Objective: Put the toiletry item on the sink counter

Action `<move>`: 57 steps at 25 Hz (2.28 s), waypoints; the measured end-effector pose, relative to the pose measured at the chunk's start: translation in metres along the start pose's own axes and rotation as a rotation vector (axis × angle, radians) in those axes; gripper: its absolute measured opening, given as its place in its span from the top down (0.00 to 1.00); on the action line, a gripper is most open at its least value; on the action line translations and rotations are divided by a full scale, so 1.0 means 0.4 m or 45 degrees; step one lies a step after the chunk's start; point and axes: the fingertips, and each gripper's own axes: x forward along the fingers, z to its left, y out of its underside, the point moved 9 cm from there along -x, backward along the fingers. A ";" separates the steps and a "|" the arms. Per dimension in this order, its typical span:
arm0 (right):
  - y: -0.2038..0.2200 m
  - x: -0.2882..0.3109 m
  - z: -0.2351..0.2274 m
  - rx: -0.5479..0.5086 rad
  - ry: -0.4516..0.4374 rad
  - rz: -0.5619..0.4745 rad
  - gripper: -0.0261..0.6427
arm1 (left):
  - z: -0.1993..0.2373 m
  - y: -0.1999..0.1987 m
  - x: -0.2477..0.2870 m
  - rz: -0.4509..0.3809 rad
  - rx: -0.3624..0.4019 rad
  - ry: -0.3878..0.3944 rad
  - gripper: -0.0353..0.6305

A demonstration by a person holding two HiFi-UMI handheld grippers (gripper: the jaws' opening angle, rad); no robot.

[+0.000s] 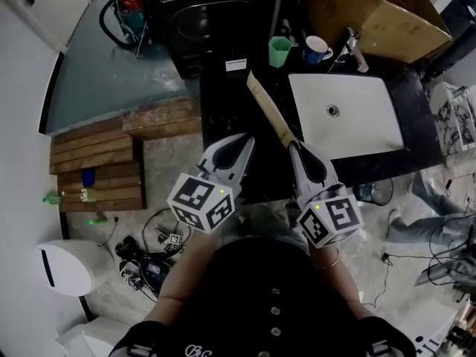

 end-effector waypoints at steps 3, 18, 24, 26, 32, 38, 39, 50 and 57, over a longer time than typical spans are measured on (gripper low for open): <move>-0.003 0.007 -0.017 0.005 -0.013 0.016 0.95 | 0.002 0.004 0.008 0.009 -0.011 -0.023 0.93; 0.007 0.069 -0.066 0.002 -0.045 0.159 0.95 | 0.028 0.026 0.048 0.057 -0.073 -0.114 0.93; 0.020 0.094 -0.086 0.001 -0.070 0.195 0.95 | 0.032 0.041 0.059 0.066 -0.098 -0.134 0.93; 0.027 0.103 -0.093 0.002 -0.074 0.216 0.95 | 0.035 0.049 0.062 0.075 -0.108 -0.139 0.93; 0.040 0.124 -0.107 0.005 -0.089 0.252 0.95 | 0.060 0.069 0.065 0.102 -0.127 -0.186 0.93; 0.048 0.146 -0.121 -0.006 -0.071 0.309 0.95 | 0.074 0.076 0.079 0.117 -0.158 -0.190 0.93; 0.048 0.149 -0.124 -0.015 -0.060 0.322 0.95 | 0.076 0.078 0.081 0.121 -0.162 -0.187 0.93; 0.066 0.160 -0.143 -0.031 -0.073 0.438 0.95 | 0.088 0.094 0.090 0.159 -0.176 -0.179 0.93; 0.090 0.155 -0.151 -0.043 -0.092 0.510 0.95 | 0.079 0.105 0.101 0.192 -0.185 -0.172 0.93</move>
